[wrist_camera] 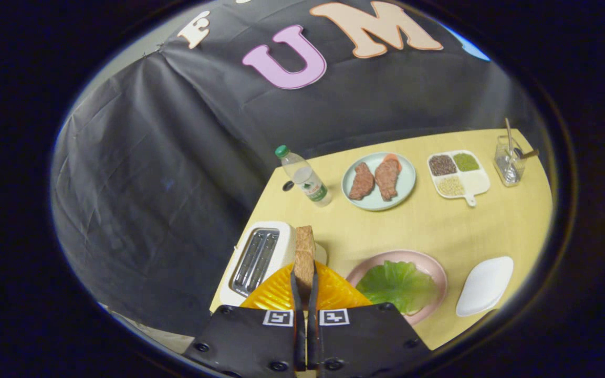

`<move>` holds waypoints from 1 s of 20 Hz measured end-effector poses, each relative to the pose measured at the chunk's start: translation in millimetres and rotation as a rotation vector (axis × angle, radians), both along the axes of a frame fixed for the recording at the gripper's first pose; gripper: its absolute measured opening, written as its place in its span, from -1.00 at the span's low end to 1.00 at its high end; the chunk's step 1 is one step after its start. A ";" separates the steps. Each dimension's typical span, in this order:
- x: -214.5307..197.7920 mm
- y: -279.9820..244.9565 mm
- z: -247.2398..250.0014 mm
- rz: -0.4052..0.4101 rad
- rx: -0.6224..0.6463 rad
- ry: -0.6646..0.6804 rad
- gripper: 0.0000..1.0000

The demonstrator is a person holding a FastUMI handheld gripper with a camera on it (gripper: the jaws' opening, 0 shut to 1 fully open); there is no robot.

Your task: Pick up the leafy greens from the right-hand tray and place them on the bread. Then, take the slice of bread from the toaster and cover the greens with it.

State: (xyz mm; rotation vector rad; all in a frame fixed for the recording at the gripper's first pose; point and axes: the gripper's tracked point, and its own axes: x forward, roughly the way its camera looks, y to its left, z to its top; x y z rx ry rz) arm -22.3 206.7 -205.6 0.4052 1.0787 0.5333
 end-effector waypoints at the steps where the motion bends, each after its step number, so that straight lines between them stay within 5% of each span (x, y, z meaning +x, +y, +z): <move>1: -1.9 -4.2 -7.7 -0.007 0.002 0.012 -0.92; 20: -27.7 -79.3 -125.4 -0.125 -0.020 0.179 -0.84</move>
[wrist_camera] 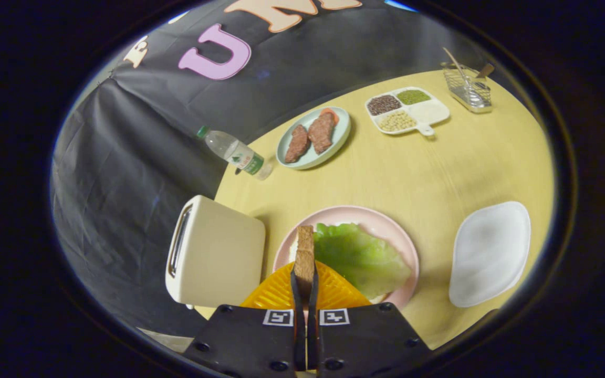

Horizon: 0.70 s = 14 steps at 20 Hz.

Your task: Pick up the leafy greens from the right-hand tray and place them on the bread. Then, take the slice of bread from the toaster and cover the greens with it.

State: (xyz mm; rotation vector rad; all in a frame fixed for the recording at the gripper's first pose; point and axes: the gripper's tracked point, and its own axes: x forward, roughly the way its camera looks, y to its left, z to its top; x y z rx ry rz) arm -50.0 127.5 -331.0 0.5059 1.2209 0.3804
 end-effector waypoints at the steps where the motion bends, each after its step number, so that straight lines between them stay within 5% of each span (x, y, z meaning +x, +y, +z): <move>1: -0.9 -2.8 -6.0 -0.002 -0.007 0.006 -0.81; 4: -3.4 -15.9 -18.3 -0.013 -0.039 0.018 -0.78; 14: -0.2 -33.8 17.2 0.000 -0.052 -0.150 0.88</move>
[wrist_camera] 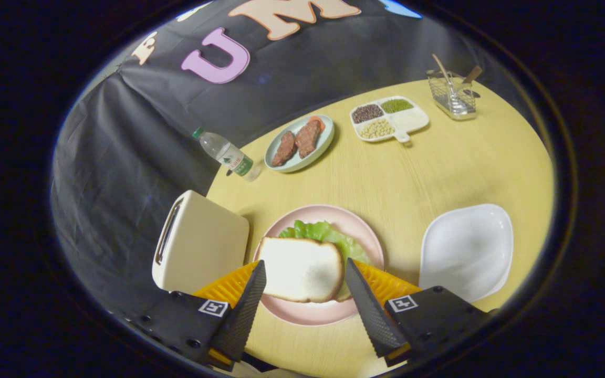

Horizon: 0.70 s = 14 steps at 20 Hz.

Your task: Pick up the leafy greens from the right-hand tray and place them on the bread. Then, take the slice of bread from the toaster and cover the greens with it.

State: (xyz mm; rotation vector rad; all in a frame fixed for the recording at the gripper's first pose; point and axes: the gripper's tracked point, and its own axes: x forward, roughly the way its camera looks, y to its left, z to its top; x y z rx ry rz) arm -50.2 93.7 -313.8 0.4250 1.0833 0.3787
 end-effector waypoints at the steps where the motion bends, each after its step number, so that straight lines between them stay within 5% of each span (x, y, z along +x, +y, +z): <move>1: 3.5 -4.5 11.7 -0.001 -0.012 -0.050 0.90; 10: 20.5 -39.5 128.8 -0.011 -0.189 -0.497 1.00; 14: 22.1 -52.1 179.8 -0.077 -0.269 -0.686 1.00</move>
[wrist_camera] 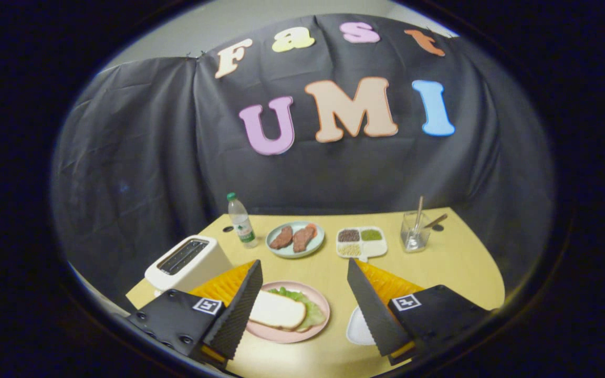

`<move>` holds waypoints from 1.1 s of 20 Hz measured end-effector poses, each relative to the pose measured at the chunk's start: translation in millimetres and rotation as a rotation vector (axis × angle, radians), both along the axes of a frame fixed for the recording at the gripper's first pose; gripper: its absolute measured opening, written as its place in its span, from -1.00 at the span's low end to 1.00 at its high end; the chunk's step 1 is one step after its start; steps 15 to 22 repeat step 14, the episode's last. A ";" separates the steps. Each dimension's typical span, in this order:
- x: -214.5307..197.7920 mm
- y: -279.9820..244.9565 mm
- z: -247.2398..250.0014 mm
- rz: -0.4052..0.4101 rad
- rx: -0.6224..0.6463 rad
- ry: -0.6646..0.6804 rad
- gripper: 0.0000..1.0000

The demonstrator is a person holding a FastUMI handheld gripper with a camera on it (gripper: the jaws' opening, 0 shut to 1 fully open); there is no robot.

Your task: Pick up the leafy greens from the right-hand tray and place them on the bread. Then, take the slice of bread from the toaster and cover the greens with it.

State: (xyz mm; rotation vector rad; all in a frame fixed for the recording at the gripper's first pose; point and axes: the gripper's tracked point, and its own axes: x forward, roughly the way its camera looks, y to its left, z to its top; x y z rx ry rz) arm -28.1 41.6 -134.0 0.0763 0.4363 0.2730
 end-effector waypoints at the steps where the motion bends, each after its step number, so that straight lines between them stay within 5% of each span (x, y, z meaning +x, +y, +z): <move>1: -2.5 -2.8 9.7 -0.020 -0.023 -0.048 1.00; 7: -15.8 3.6 57.6 -0.078 -0.107 -0.224 1.00; 22: -16.3 -2.5 73.9 -0.111 -0.066 -0.238 1.00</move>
